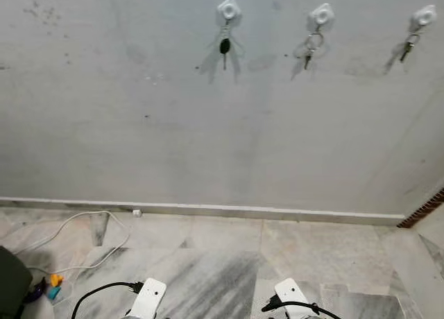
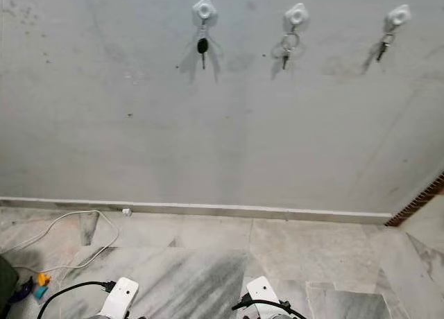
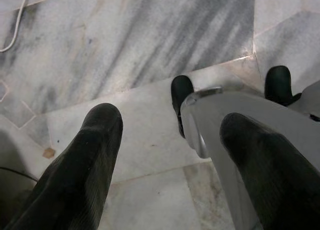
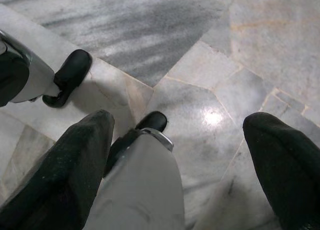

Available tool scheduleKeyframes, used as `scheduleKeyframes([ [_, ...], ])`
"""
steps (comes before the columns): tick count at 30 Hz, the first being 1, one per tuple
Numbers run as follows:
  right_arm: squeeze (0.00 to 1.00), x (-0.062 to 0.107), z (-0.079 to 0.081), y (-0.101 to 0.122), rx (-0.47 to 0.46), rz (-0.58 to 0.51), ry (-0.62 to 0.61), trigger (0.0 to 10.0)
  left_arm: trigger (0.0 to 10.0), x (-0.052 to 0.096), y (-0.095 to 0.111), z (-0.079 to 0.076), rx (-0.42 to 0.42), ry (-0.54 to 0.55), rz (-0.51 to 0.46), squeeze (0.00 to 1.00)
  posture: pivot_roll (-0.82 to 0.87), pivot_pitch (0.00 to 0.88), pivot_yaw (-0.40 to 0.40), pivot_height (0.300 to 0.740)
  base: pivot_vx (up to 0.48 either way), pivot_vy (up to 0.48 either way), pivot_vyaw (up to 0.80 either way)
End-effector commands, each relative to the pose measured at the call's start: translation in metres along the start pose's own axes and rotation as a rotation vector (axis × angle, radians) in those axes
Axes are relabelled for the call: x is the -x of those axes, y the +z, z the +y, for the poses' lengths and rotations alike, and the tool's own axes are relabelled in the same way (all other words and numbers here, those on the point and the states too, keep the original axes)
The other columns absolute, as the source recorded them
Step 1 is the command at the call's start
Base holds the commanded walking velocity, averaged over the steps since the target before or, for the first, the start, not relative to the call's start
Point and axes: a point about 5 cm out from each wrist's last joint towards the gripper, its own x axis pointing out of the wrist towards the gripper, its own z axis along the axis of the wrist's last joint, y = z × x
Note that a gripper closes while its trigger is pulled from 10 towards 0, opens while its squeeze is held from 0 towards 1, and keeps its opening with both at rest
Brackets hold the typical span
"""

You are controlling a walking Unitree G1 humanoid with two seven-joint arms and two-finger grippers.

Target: Hang keys on a hook

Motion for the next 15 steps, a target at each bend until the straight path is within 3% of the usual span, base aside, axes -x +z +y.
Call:
scheduleKeyframes([
  [1, 0.0, 0.0002, -0.0005, -0.0014, 0.006, 0.007, 0.001, 10.0, 10.0, 0.0002, -0.0019, 0.0008, -0.009, 0.006, 0.011, 0.0, 0.07, 0.039, -0.007, 0.74, 0.0, 0.0, 0.8],
  [15, 0.0, 0.0001, -0.0012, 0.0002, 0.01, 0.003, 0.001, 10.0, 10.0, 0.0, 0.0006, 0.0013, -0.024, 0.005, 0.007, 0.0, 0.06, 0.037, -0.004, 0.74, 0.0, 0.0, 0.8],
])
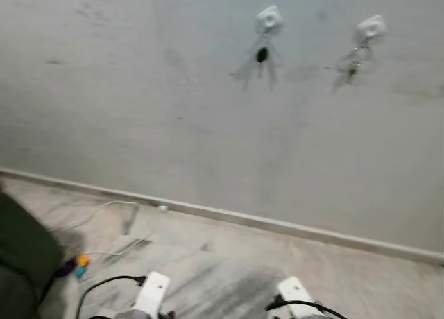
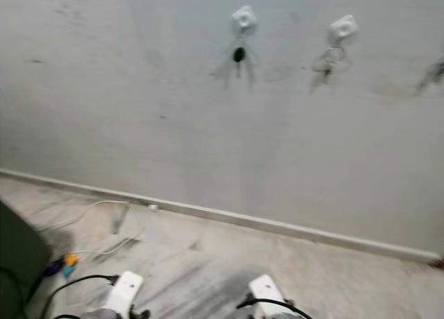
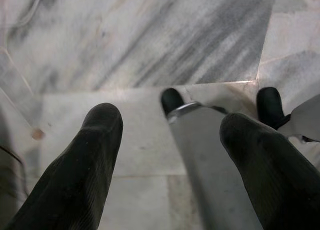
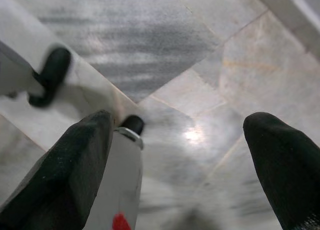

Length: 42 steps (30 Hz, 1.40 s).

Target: Hang keys on a hook

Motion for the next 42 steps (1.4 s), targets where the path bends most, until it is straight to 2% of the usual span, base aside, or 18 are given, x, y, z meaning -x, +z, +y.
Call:
scheduleKeyframes([
  [1, 0.0, -0.002, 0.01, 0.006, 0.003, -0.011, 0.029, 10.0, 10.0, 0.002, -0.01, 0.007, -0.004, 0.022, 0.032, 0.0, 0.06, 0.037, -0.005, 0.74, 0.0, 0.0, 0.8],
  [15, 0.0, -0.002, 0.011, 0.008, 0.009, -0.014, 0.032, 10.0, 10.0, 0.003, -0.008, 0.01, -0.001, 0.029, 0.022, 0.0, 0.06, 0.044, -0.001, 0.74, 0.0, 0.0, 0.8],
  [19, 0.0, -0.002, 0.005, 0.022, 0.012, -0.075, 0.055, 10.0, 10.0, 0.003, -0.008, 0.01, -0.002, 0.034, 0.021, 0.0, 0.07, 0.047, 0.0, 0.74, 0.0, 0.0, 0.8],
  [26, 0.0, -0.001, 0.002, 0.01, 0.008, -0.041, 0.041, 10.0, 10.0, 0.003, -0.008, 0.011, -0.007, 0.036, 0.022, 0.0, 0.07, 0.049, 0.004, 0.74, 0.0, 0.0, 0.8],
  [42, 0.0, 0.0, 0.005, -0.001, 0.011, -0.007, 0.035, 10.0, 10.0, 0.003, -0.009, 0.011, -0.011, 0.033, 0.023, 0.0, 0.06, 0.051, 0.004, 0.74, 0.0, 0.0, 0.8],
])
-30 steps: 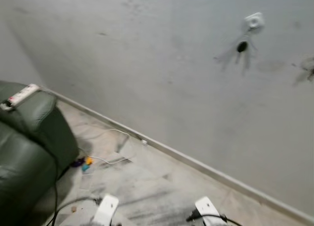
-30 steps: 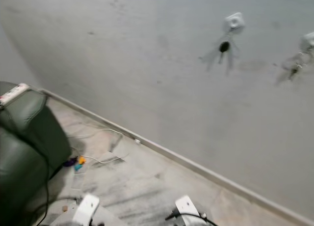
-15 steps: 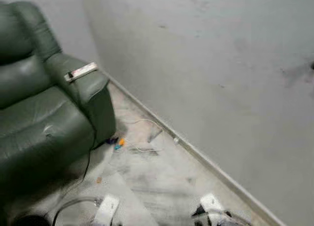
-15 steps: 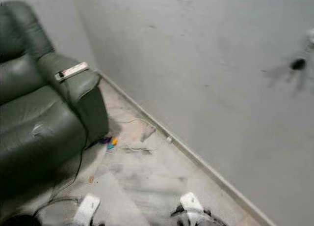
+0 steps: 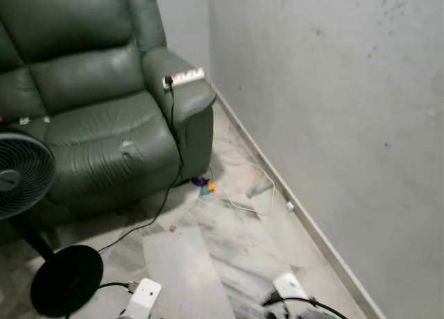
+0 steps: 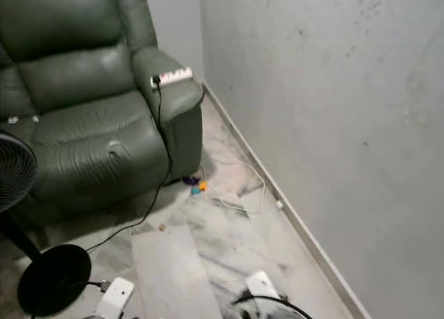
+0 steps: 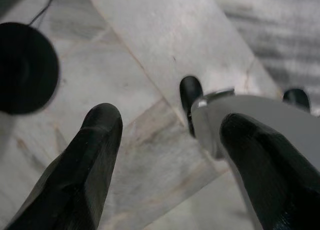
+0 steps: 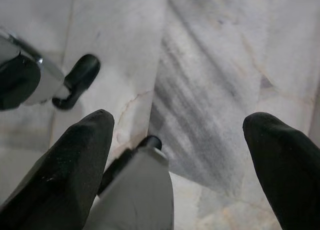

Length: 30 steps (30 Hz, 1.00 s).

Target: Hang keys on a hook

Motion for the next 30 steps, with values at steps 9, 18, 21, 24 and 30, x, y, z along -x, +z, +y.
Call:
scheduleKeyframes([
  [9, 0.0, 0.0043, -0.0082, -0.0176, -0.01, 0.049, -0.019, 10.0, 10.0, 0.0007, -0.0092, -0.0011, -0.002, 0.003, 0.035, 0.0, 0.06, 0.053, 0.003, 0.74, 0.0, 0.0, 0.18],
  [18, 0.0, 0.003, -0.0062, -0.013, -0.005, 0.039, -0.016, 10.0, 10.0, 0.0007, -0.0084, -0.0004, -0.001, 0.006, 0.033, 0.0, 0.06, 0.053, 0.004, 0.74, 0.0, 0.0, 0.0],
  [21, 0.0, 0.0029, -0.0059, -0.0126, -0.002, 0.038, -0.014, 10.0, 10.0, 0.0007, -0.0083, 0.0, -0.002, 0.008, 0.034, 0.0, 0.06, 0.052, 0.005, 0.74, 0.0, 0.45, 0.0],
  [24, 0.0, 0.0029, -0.0057, -0.0123, -0.001, 0.038, -0.013, 10.0, 10.0, 0.0008, -0.0082, 0.0004, -0.002, 0.009, 0.034, 0.0, 0.06, 0.053, 0.006, 0.74, 0.0, 0.48, 0.0],
  [30, 0.0, 0.0028, -0.0056, -0.012, 0.0, 0.038, -0.013, 10.0, 10.0, 0.0009, -0.0081, 0.0009, -0.005, 0.011, 0.035, 0.0, 0.06, 0.053, 0.008, 0.74, 0.0, 0.48, 0.0],
])
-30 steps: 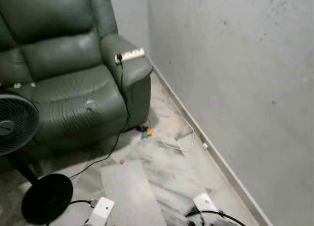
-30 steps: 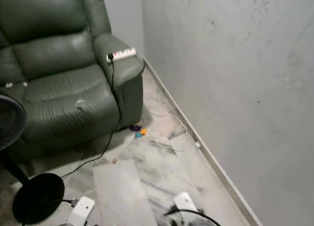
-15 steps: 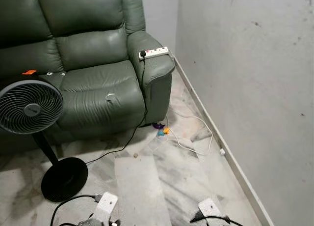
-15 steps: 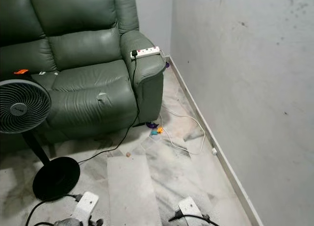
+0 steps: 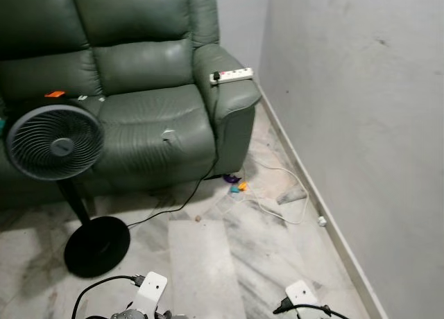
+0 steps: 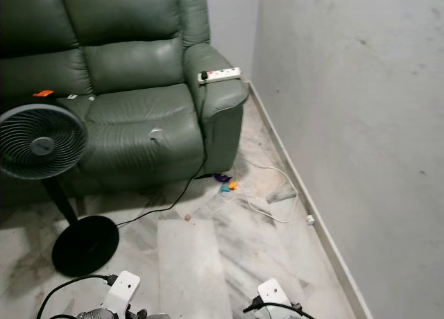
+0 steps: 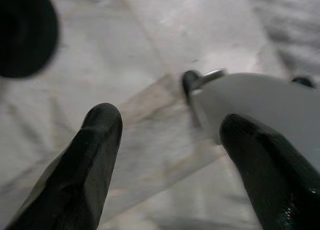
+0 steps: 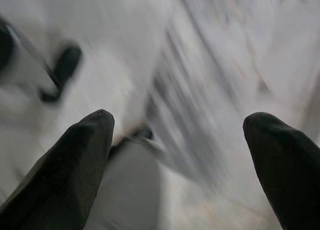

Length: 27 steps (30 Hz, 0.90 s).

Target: Hang keys on a hook

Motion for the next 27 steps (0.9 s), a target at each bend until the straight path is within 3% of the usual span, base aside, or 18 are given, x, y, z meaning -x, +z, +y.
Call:
scheduleKeyframes([
  [1, 0.0, 0.0025, -0.0023, -0.0134, -0.004, 0.044, -0.004, 10.0, 10.0, -0.0008, 0.0033, -0.0032, -0.01, -0.008, -0.007, 0.0, 0.06, 0.053, 0.008, 0.74, 0.0, 0.48, 0.0],
  [21, 0.0, 0.0026, -0.0027, -0.0136, 0.002, 0.047, -0.007, 10.0, 10.0, -0.0009, 0.0043, -0.0034, -0.013, -0.005, -0.015, 0.0, 0.06, 0.053, 0.006, 0.74, 0.0, 0.48, 0.0],
  [22, 0.0, 0.0026, -0.0029, -0.0136, 0.002, 0.047, -0.007, 10.0, 10.0, -0.0009, 0.0055, -0.0031, -0.041, -0.006, -0.019, 0.0, 0.06, 0.054, 0.007, 0.74, 0.0, 0.0, 0.0],
  [27, 0.0, 0.0026, -0.0029, -0.0136, 0.002, 0.047, -0.008, 10.0, 10.0, -0.0009, 0.0056, -0.0035, -0.034, -0.01, -0.021, 0.0, 0.06, 0.055, 0.006, 0.74, 0.0, 0.0, 0.0],
])
